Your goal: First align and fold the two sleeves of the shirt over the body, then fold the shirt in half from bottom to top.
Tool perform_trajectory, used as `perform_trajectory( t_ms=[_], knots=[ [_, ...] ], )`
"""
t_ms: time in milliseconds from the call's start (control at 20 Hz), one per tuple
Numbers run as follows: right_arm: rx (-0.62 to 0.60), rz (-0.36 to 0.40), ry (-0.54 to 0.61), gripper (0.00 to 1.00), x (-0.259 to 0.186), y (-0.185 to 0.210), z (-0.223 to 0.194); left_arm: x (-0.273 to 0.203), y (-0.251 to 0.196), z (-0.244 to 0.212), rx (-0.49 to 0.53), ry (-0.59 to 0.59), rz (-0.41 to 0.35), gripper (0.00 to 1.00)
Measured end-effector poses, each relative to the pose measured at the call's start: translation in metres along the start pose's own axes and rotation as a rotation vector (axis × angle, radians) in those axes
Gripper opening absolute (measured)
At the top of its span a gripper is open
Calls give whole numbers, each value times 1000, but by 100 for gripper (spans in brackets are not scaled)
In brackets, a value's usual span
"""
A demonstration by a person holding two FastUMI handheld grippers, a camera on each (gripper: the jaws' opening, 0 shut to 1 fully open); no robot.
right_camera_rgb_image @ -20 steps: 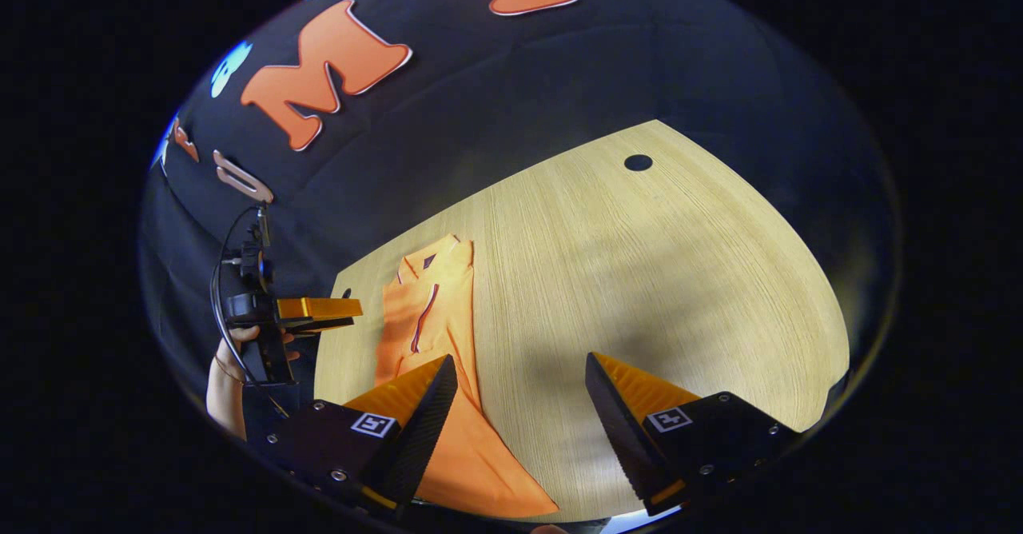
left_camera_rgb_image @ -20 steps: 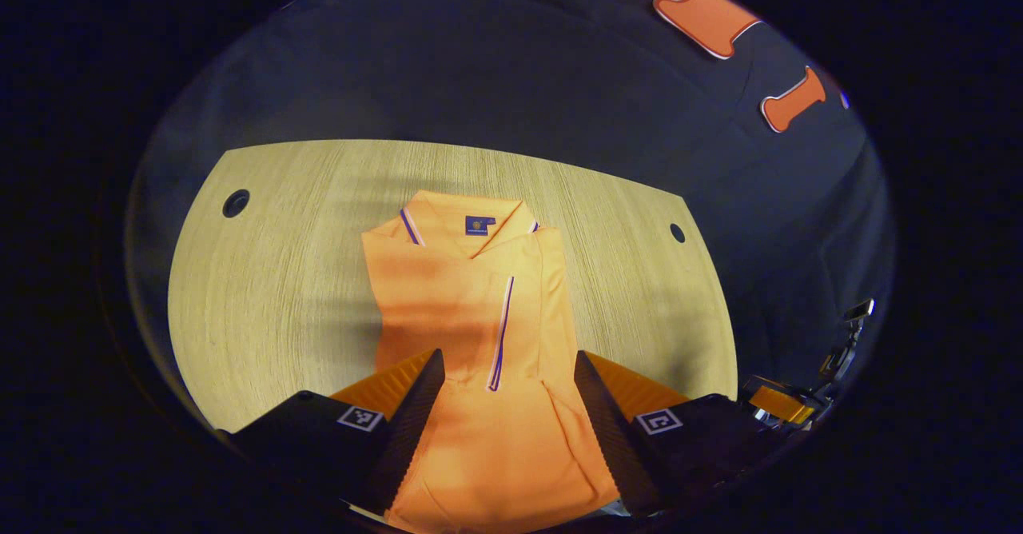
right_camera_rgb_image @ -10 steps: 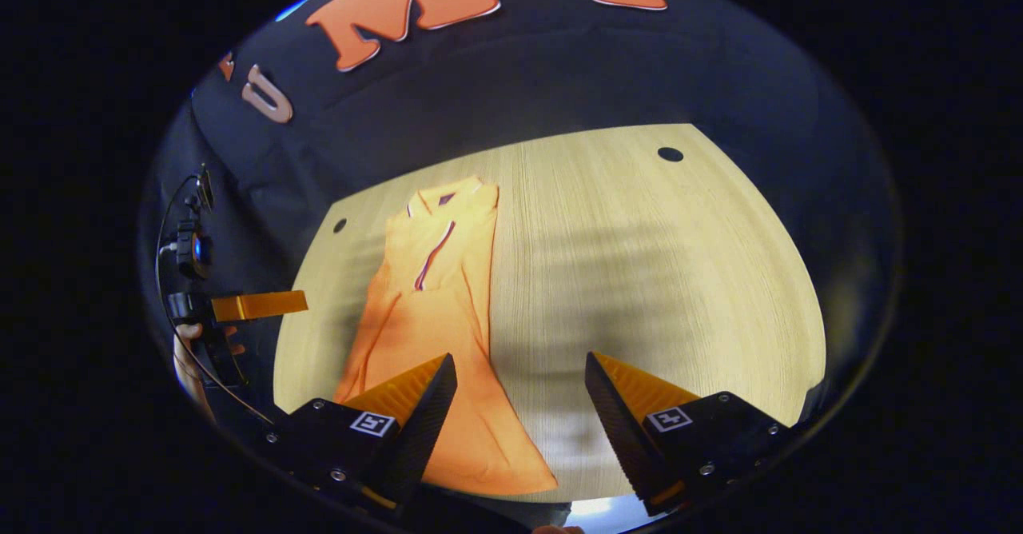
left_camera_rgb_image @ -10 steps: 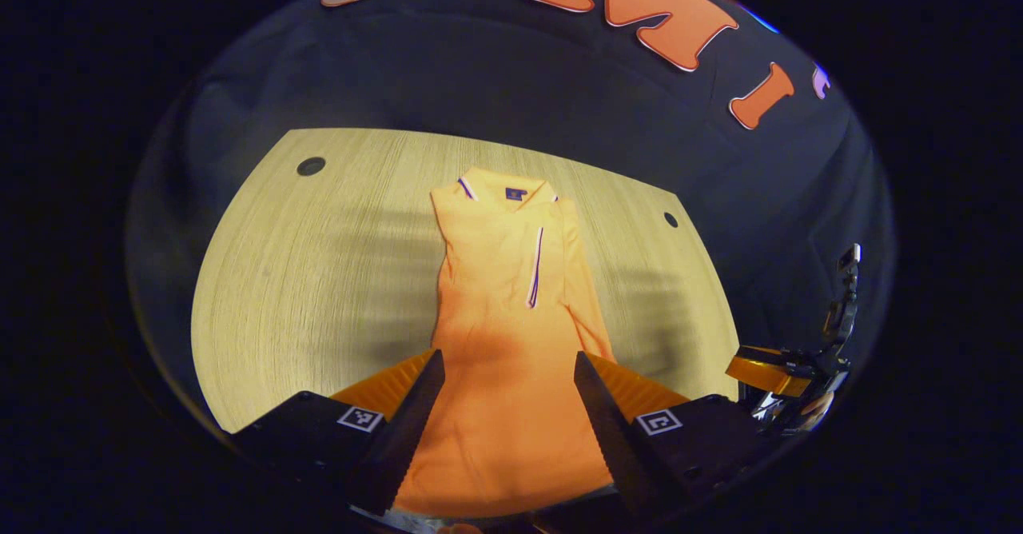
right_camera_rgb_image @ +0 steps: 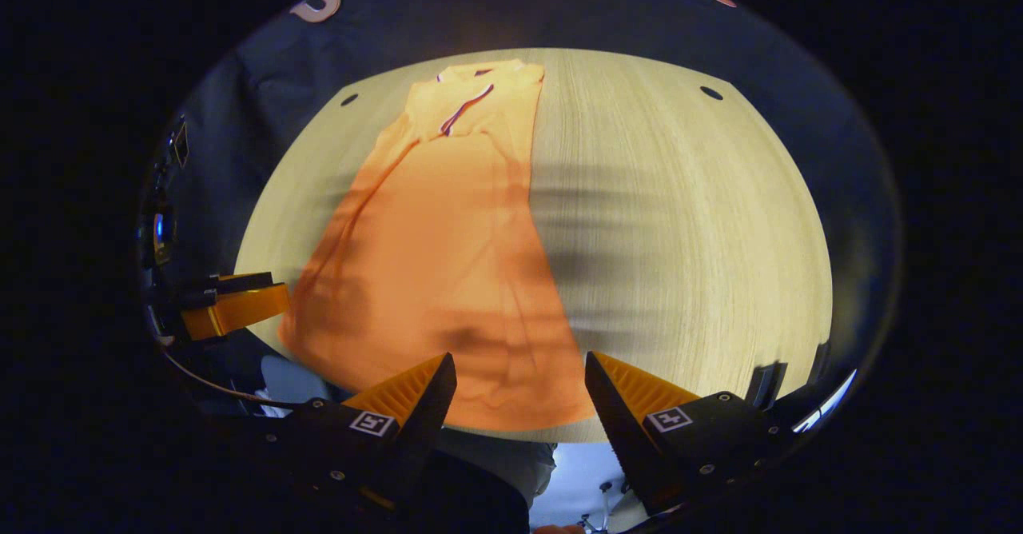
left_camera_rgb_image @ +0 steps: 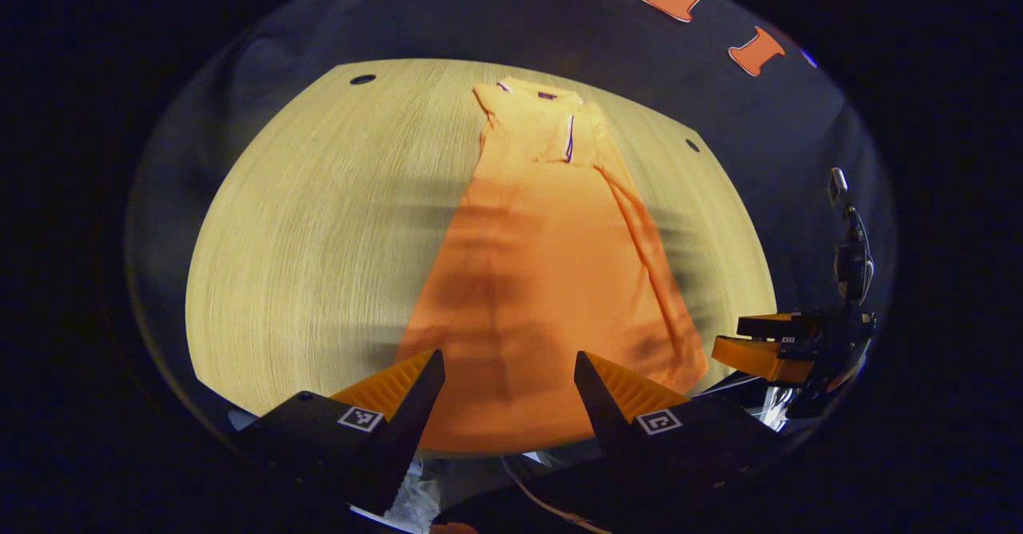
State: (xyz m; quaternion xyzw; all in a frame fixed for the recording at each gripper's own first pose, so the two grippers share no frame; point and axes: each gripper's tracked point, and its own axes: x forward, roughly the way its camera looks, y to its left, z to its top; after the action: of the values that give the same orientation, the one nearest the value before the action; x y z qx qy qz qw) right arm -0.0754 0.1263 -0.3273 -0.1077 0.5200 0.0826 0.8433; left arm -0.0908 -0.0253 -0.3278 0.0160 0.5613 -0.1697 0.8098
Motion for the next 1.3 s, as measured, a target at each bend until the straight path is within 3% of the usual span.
perform_trajectory(
  t_ms=[250,600,950,1300],
  knots=[
    [-23,-44,100,99,20,7,-33,10,3,-36,40,79,57,99],
    [-88,-101,178,99,40,6,-43,34,9,-62,70,160,107,99],
    [-90,-104,267,99,52,9,-55,45,15,-71,139,221,240,96],
    [-84,-103,256,99,53,9,-54,47,12,-68,109,229,248,98]
  ],
)
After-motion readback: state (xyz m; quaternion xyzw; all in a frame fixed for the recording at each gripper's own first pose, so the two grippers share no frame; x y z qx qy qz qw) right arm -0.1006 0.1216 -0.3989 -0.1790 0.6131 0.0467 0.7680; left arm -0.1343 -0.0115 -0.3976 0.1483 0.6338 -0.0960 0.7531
